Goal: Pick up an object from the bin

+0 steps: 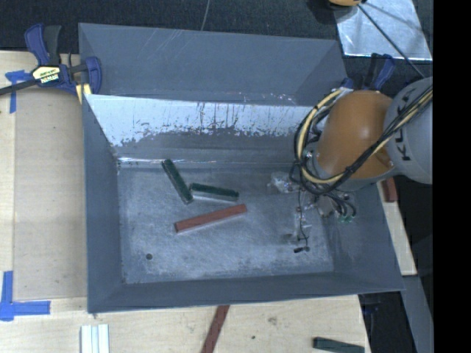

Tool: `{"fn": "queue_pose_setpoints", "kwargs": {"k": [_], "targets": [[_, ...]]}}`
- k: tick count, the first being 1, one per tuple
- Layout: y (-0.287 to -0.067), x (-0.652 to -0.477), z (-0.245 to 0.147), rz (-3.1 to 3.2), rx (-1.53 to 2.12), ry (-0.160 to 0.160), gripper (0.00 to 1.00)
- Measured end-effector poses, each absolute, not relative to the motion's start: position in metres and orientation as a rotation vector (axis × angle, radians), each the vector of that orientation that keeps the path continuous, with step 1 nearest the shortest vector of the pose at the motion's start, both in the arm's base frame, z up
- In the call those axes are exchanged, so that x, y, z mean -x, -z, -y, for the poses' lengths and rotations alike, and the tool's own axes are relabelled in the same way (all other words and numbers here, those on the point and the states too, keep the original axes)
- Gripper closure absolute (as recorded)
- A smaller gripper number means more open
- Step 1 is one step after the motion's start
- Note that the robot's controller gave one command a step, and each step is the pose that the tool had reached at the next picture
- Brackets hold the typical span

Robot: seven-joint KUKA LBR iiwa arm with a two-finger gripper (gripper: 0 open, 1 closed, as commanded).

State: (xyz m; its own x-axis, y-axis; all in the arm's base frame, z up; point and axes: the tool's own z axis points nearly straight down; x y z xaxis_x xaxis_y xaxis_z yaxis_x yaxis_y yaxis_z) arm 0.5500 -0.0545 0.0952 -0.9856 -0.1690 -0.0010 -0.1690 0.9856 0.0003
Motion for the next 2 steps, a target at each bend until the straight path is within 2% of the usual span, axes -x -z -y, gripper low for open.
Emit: {"fn": "queue_pose_setpoints", "kwargs": {"k": [1, 2], "targets": [[-0.101, -0.559, 0.016, -3.129, 0.218, 0.003, 0.0], [-0.069, -0.594, -0.043, -3.127, 0.217, -0.002, 0.0]]}}
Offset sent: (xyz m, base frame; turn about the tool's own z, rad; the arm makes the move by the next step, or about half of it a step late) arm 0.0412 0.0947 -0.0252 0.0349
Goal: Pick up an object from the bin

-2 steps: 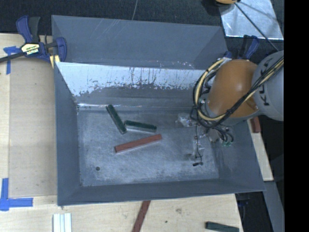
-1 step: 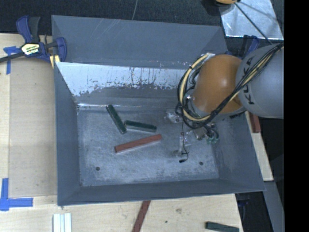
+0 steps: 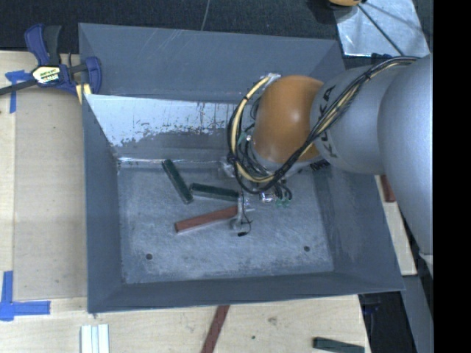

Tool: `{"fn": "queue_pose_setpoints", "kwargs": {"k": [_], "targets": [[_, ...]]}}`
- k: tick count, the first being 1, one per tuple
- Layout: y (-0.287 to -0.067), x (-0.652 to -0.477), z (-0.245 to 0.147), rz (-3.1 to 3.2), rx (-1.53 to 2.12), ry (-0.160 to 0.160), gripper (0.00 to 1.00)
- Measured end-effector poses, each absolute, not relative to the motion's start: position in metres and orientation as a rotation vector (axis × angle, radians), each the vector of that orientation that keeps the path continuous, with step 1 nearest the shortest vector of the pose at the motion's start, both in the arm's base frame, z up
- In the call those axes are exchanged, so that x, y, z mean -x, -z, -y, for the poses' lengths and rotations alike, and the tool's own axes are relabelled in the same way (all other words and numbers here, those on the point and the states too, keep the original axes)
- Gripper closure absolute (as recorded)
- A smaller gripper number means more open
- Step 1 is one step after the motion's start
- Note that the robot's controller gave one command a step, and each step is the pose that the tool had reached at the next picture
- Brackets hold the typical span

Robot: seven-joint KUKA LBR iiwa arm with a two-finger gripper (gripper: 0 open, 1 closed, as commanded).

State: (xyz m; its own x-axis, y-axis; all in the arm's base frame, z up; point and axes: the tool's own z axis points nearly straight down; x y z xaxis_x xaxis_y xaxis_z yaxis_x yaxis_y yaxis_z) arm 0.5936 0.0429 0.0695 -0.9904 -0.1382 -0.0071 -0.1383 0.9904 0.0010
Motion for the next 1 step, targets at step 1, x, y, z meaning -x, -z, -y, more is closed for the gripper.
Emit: {"fn": "queue_pose_setpoints", "kwargs": {"k": [1], "targets": [[-0.0713, -0.5732, -0.0903, -3.127, 0.244, -0.003, 1.0]]}}
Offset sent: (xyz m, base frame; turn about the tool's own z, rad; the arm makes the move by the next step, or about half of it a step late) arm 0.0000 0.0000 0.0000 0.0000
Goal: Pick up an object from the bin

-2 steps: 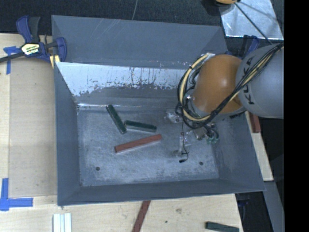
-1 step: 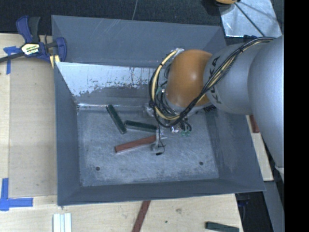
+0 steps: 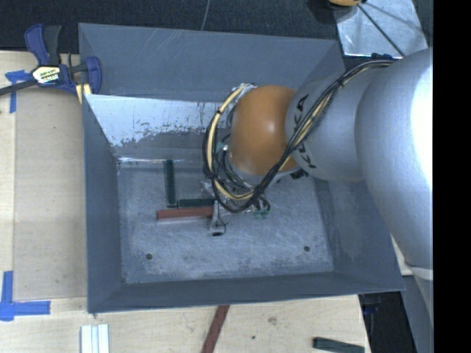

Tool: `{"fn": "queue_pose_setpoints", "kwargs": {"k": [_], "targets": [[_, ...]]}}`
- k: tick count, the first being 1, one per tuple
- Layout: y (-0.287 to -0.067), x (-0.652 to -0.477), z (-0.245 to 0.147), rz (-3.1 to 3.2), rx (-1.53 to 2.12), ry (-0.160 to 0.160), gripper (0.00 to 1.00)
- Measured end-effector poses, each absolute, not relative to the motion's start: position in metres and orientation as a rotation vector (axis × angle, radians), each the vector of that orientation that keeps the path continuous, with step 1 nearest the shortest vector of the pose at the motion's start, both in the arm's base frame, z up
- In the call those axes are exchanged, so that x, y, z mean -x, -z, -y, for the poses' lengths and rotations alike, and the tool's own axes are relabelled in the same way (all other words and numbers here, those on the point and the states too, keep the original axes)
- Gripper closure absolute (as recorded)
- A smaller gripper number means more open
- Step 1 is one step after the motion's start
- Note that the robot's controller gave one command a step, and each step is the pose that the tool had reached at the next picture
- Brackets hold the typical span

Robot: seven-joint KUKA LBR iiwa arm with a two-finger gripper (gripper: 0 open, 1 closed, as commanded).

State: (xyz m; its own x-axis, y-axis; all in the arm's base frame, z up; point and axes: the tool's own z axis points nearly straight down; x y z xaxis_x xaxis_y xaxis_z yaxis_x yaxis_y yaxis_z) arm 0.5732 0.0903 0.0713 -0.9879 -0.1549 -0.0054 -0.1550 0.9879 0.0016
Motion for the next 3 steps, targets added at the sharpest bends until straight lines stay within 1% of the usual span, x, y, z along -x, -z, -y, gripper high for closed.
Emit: {"fn": "queue_pose_setpoints", "kwargs": {"k": [2, 3], "targets": [[-0.074, -0.572, -0.09, -3.129, 0.245, -0.002, 1.0], [-0.084, -0.572, -0.09, -3.132, 0.245, -0.001, 1.0]]}}
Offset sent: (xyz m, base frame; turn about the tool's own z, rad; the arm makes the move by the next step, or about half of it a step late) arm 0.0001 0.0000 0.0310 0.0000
